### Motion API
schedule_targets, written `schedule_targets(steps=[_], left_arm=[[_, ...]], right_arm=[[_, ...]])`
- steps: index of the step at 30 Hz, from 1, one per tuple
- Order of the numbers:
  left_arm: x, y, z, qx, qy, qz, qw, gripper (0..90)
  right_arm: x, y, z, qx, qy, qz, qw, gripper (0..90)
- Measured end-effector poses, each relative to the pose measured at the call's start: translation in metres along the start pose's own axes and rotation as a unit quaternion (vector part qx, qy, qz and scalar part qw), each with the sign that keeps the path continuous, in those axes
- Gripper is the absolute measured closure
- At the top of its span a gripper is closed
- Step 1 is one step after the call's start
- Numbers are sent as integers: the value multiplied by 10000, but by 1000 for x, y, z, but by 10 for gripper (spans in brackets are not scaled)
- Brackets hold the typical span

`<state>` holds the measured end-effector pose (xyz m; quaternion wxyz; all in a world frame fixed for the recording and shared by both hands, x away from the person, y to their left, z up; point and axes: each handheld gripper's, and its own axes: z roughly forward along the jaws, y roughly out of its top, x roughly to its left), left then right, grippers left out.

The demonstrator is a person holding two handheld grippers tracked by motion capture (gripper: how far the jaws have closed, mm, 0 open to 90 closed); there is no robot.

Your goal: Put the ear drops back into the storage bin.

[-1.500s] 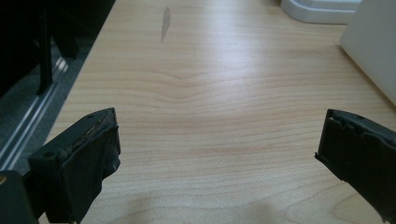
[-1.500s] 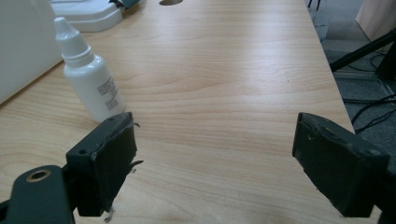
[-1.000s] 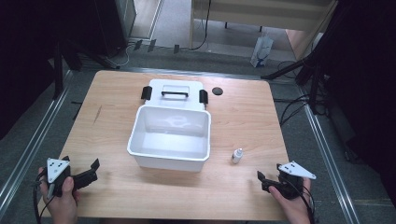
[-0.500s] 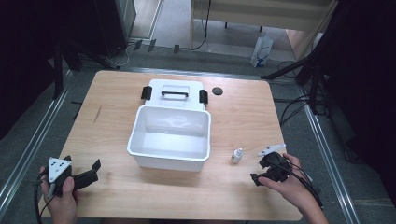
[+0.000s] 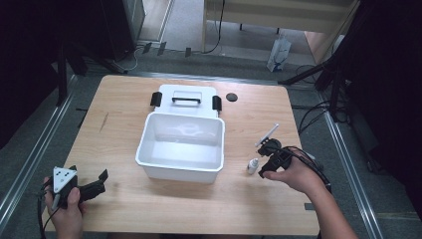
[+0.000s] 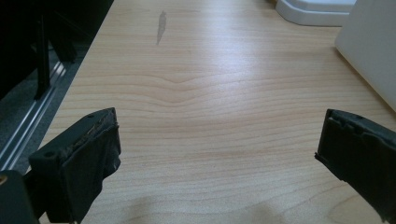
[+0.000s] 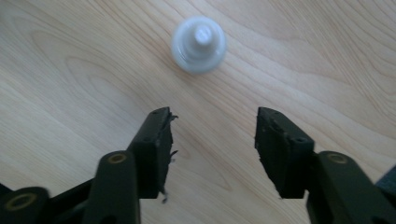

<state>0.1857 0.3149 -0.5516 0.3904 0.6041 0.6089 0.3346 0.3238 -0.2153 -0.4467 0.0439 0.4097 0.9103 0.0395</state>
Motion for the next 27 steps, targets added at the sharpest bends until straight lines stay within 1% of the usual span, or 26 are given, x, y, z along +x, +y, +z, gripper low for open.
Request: schedule_targets(steps=[3,4,5,6,7,9,12,14,15,17,18,21,22,23,24,27], left_arm=[[0,0,0,1,-4,-10,10000,3],[0,0,0,2,-3,-11,10000,3],[0,0,0,8,-6,-14,10000,3],[0,0,0,11,-6,-12,10000,3],[0,0,1,11,-6,-12,10000,3],[0,0,1,4,-9,-17,10000,3],[0,0,1,21,-9,-13,10000,3],[0,0,1,27,-18,-19,10000,3],[0,0,1,34,-20,-21,10000,3],[0,1,1,44,-27,-16,10000,3],[0,1,1,40,-29,-19,10000,3],[0,1,1,46,-32,-16,10000,3],[1,1,1,54,-45,-25,10000,3],[1,1,1,61,-46,-26,10000,3],[1,1,2,55,-47,-31,10000,3],[1,1,2,63,-55,-45,10000,3]], right_arm=[[4,9,0,-6,44,-122,9999,559],[6,12,1,-15,-4,-173,9998,568],[8,14,1,-17,-79,-154,9998,576],[9,16,0,-3,-193,-189,9996,591],[10,19,0,-5,-257,-214,9994,602],[11,24,-2,-49,-246,-144,9996,631],[10,30,-2,-60,-268,-117,9996,646],[10,33,-2,-57,-159,-74,9998,657],[11,34,-1,-27,-149,-53,9999,662],[12,36,2,-3,-153,-65,9999,673],[13,38,5,73,-178,-34,9998,679],[13,39,8,147,-210,-6,9997,698],[12,40,10,183,-188,-14,9997,692],[12,41,10,139,-109,24,9998,717],[12,41,9,151,-77,58,9998,718],[12,41,9,187,-12,8,9998,720]])
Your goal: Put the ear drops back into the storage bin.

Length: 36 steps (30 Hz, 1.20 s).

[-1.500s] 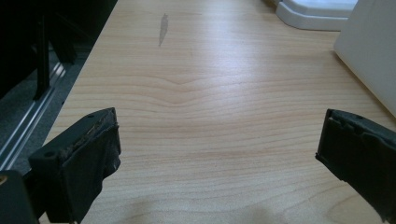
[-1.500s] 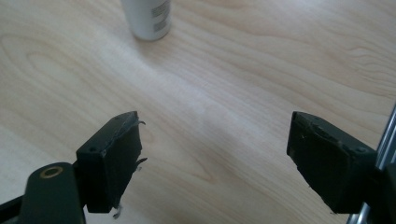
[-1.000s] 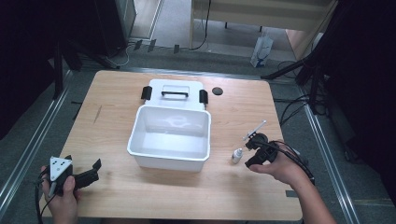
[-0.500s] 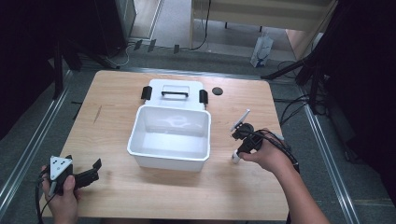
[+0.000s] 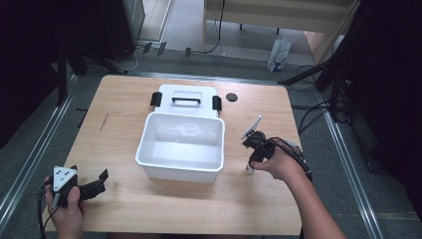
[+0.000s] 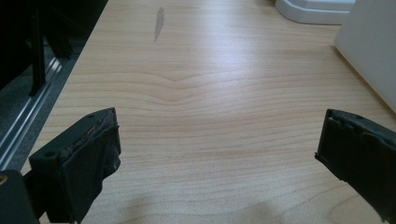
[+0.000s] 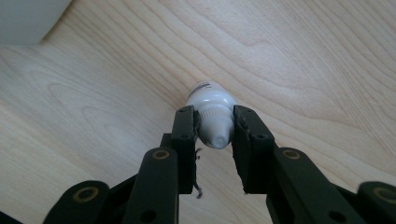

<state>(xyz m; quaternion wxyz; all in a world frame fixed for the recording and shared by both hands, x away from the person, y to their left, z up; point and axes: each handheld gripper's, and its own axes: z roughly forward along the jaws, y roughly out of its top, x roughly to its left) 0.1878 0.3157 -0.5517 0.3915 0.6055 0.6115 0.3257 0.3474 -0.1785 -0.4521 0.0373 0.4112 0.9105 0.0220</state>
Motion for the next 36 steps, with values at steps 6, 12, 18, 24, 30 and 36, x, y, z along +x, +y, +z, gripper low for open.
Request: schedule_targets(steps=[6,12,18,24,30,36], left_arm=[[0,0,0,10,-7,1,10000,3],[0,0,0,27,-14,5,10000,3],[0,0,1,22,-16,4,10000,4],[0,0,1,23,-20,-2,10000,4],[0,1,1,13,-29,-17,10000,3],[1,1,1,28,-34,-27,10000,3]], right_arm=[[4,1,0,3,20,-181,9998,724],[9,2,-9,-62,18,-402,9992,725],[11,3,-28,-101,-39,-465,9989,725],[15,7,-53,-216,-33,-565,9982,725],[20,13,-80,-302,-20,-679,9972,725],[26,21,-104,-422,0,-762,9962,725]])
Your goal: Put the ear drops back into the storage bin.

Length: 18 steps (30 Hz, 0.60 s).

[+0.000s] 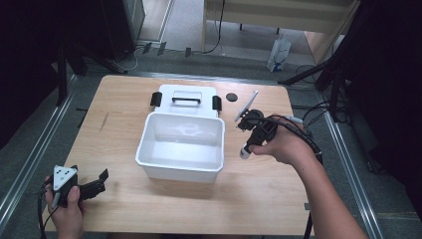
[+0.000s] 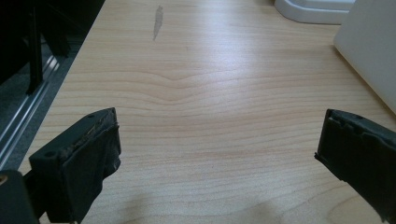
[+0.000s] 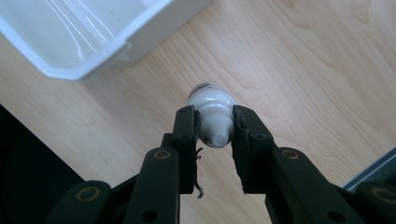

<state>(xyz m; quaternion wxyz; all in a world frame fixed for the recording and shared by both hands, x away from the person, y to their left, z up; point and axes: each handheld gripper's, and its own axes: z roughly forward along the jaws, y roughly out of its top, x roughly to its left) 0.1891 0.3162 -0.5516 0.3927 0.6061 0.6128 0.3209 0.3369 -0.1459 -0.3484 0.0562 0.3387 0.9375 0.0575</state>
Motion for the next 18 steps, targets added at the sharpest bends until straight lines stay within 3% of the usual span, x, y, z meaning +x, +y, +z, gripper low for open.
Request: schedule_targets(steps=[10,18], left_arm=[[0,0,0,5,5,-2,10000,3],[0,0,0,4,0,-5,10000,4]], right_arm=[[8,16,-27,-177,-19,-200,9996,726],[23,32,-34,-261,58,-416,9988,726]])
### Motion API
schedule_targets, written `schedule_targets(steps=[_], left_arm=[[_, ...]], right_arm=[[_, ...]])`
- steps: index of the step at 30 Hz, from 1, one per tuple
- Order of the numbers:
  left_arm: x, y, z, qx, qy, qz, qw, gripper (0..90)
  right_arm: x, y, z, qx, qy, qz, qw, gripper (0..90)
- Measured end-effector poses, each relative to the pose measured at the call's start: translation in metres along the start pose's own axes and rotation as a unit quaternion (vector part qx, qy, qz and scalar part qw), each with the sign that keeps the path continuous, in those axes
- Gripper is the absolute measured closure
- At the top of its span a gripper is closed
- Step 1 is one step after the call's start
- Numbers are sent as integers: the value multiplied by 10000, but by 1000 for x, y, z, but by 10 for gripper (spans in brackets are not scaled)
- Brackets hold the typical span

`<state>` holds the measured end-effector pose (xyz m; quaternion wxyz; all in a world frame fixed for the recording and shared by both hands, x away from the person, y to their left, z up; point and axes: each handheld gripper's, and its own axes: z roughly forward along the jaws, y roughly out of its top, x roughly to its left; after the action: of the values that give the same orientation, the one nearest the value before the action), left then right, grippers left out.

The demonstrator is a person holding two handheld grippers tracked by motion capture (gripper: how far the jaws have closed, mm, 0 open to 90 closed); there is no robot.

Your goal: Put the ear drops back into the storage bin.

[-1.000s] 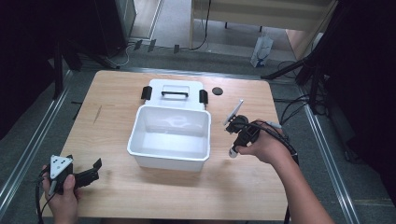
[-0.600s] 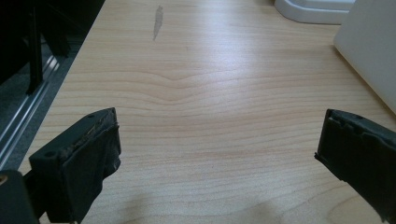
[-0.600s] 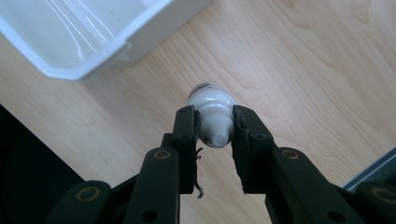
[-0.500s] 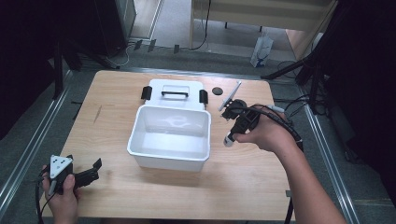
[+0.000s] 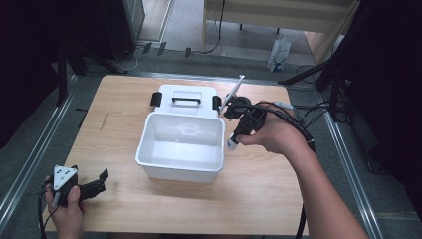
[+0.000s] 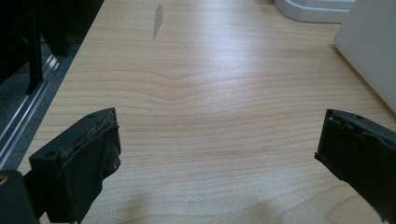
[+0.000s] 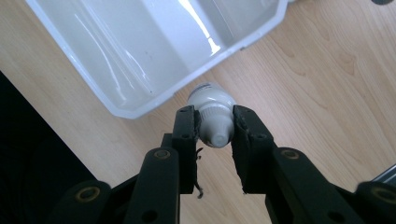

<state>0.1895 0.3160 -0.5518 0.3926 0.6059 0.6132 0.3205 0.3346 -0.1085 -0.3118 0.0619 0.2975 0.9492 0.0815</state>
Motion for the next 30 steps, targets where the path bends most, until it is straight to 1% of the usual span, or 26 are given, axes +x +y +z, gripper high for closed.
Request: schedule_targets(steps=[6,8,11,17,23,25,30], left_arm=[[0,0,0,-8,-5,-1,10000,3],[0,0,0,-4,-7,-4,10000,4],[0,0,0,1,-9,-3,10000,3],[0,0,0,2,-14,1,10000,4],[0,0,0,4,-17,-3,10000,4],[0,0,0,5,-20,-2,10000,3],[0,0,0,3,-22,12,10000,4]], right_arm=[[10,12,-3,-52,37,-158,9999,726],[14,17,-2,-56,58,-246,9997,726],[17,21,1,-31,54,-288,9996,725],[22,29,14,-4,99,-447,9990,725],[23,32,33,78,13,-628,9980,725],[23,32,38,58,-28,-677,9977,724],[23,32,52,64,-180,-1013,9947,724]])
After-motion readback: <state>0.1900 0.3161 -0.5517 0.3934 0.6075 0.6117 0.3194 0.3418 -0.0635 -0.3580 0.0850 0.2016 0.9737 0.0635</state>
